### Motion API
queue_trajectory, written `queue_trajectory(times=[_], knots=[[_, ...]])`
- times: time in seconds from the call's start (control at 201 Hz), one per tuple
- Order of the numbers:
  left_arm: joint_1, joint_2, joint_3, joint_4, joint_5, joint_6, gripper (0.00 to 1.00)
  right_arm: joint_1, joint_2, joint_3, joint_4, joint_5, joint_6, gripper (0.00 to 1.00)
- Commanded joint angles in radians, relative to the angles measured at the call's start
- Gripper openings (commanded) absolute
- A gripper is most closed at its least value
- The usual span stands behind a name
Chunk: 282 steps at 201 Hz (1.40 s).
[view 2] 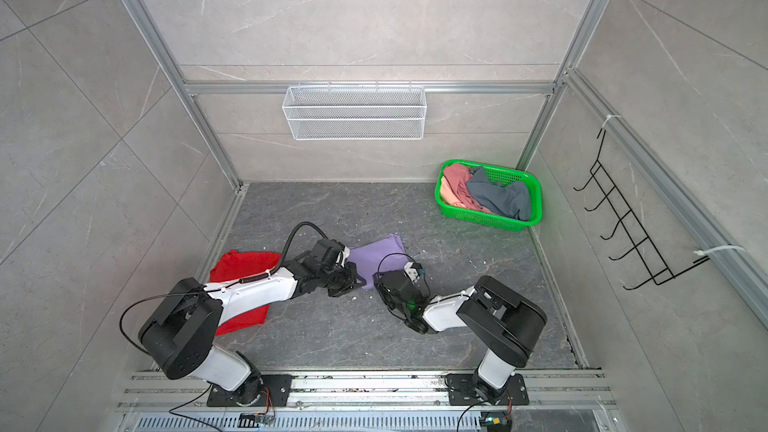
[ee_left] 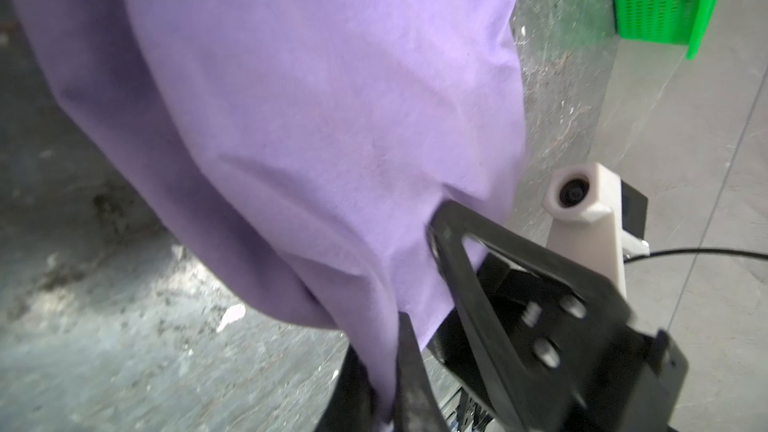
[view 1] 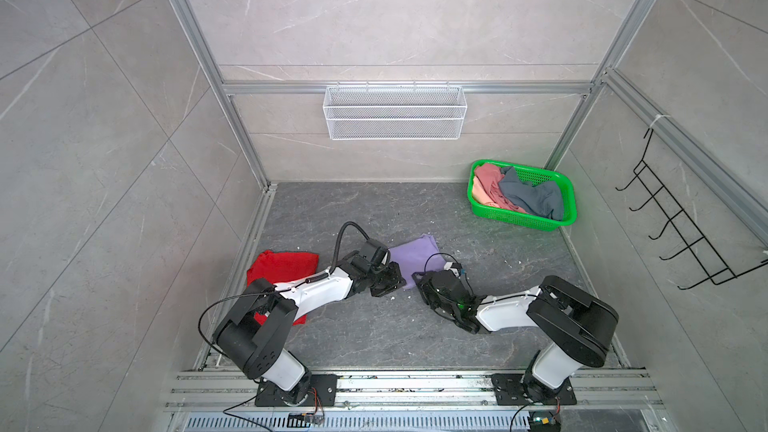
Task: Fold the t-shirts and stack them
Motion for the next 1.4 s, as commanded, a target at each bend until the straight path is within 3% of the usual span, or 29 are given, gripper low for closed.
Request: queue_trajectory(times=[0.0,0.129,0.269,0.334,0.443,0.936,1.399], knots=[[-0.010,-0.083,0.010,-0.141,0.000,0.054,0.34,-0.002,0.025,0.002,-0.009,0.031,0.040,0.17],[-0.008,-0.207,-0.028,-0.273,-0.096,0.053,0.66,-0.005,-0.019,0.003,-0.086,0.026,0.040,0.10],[0.001,-0.311,-0.094,-0.289,-0.187,-0.016,0.83,-0.007,-0.069,0.003,-0.140,0.005,0.029,0.09],[0.013,-0.333,-0.131,-0.220,-0.185,-0.069,0.94,-0.007,-0.086,0.007,-0.162,-0.005,0.029,0.09],[0.017,-0.321,-0.175,-0.068,-0.156,-0.162,0.99,-0.007,-0.103,-0.001,-0.154,-0.024,0.038,0.09],[0.070,-0.067,-0.208,0.427,0.045,-0.433,1.00,-0.007,-0.175,0.008,-0.181,-0.040,0.026,0.09],[0.071,0.144,-0.192,0.674,0.117,-0.547,0.98,-0.008,-0.185,0.002,-0.155,-0.060,0.031,0.09]])
